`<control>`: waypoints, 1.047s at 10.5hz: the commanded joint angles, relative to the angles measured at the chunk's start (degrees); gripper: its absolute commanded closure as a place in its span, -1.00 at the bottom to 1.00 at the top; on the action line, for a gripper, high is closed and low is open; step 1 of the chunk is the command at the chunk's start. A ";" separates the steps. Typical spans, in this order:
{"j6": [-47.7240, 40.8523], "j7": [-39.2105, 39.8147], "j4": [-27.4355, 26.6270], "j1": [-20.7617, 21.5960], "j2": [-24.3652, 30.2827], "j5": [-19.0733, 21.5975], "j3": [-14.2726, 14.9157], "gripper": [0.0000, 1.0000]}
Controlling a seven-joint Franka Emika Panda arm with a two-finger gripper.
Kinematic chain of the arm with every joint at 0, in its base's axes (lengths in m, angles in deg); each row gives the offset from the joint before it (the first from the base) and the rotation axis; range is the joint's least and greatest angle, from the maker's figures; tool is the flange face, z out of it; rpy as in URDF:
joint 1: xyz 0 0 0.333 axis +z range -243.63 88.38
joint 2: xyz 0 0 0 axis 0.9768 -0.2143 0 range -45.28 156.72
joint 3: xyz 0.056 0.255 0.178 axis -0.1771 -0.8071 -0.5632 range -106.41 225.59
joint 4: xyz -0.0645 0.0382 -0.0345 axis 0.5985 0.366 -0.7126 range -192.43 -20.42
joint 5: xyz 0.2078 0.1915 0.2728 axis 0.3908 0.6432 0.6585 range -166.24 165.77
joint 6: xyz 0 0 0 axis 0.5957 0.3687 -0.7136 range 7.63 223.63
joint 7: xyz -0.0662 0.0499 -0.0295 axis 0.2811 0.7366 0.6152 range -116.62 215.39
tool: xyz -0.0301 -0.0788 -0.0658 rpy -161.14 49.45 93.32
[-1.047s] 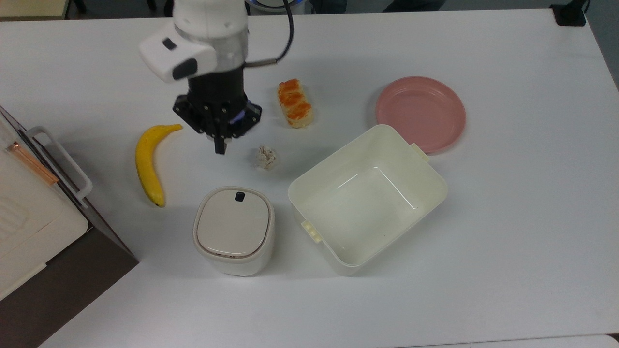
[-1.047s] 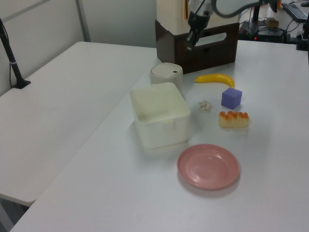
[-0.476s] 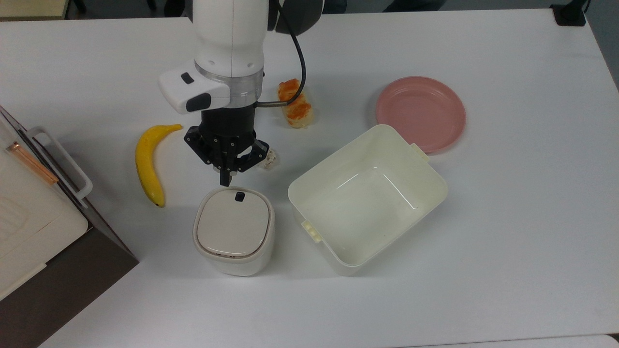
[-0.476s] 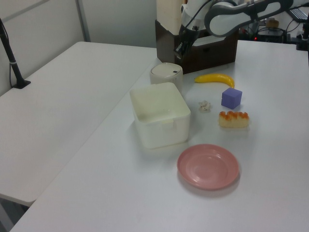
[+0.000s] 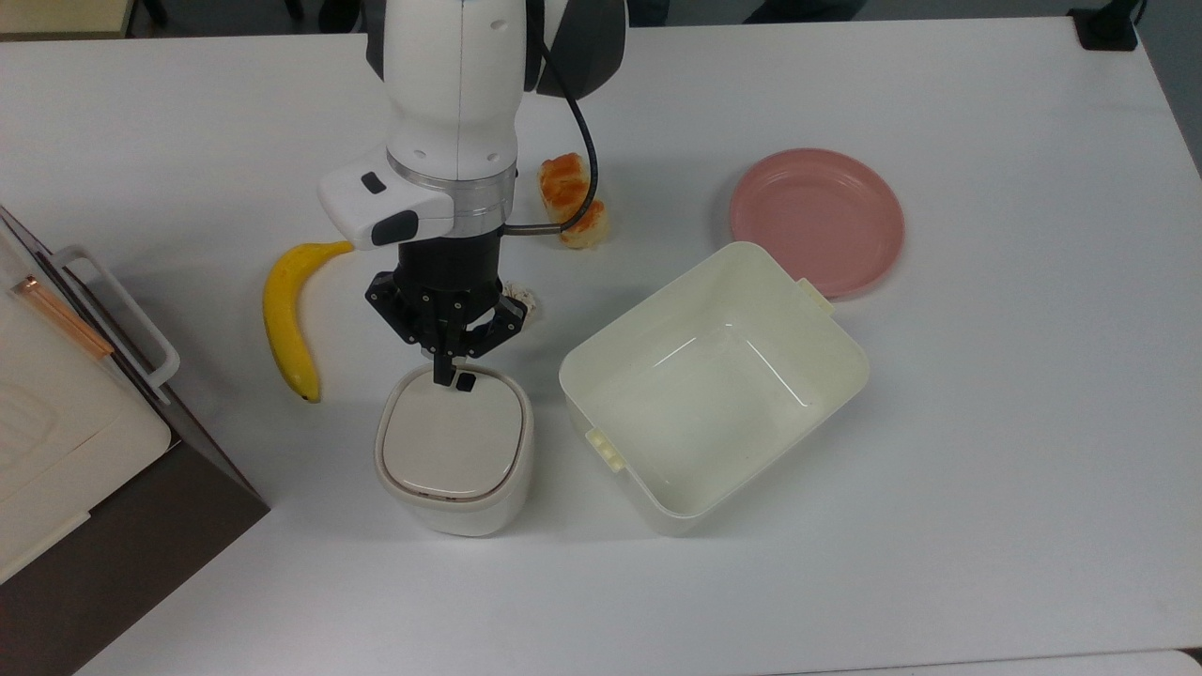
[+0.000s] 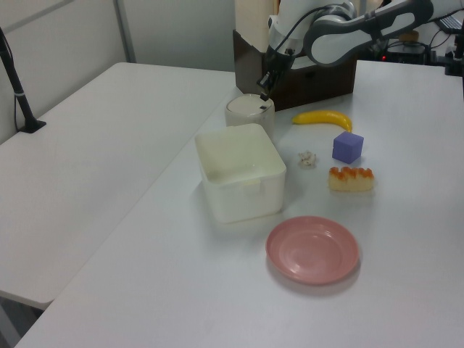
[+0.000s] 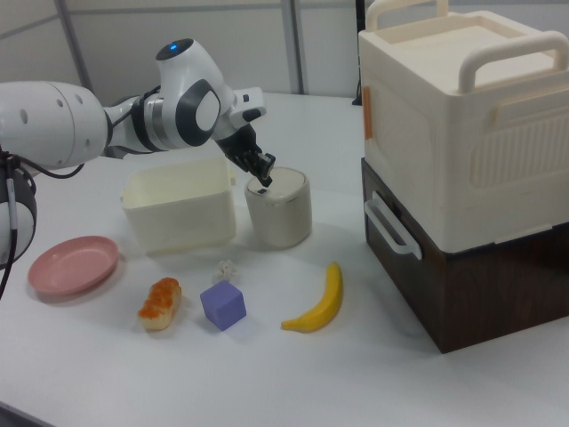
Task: Open the trash can
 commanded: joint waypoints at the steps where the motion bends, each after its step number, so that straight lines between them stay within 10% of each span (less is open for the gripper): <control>1: 2.48 -1.95 0.65 0.89 -1.14 -1.46 0.56 1.00; 11: 3.72 -1.94 0.12 0.89 -1.67 -3.74 0.56 1.00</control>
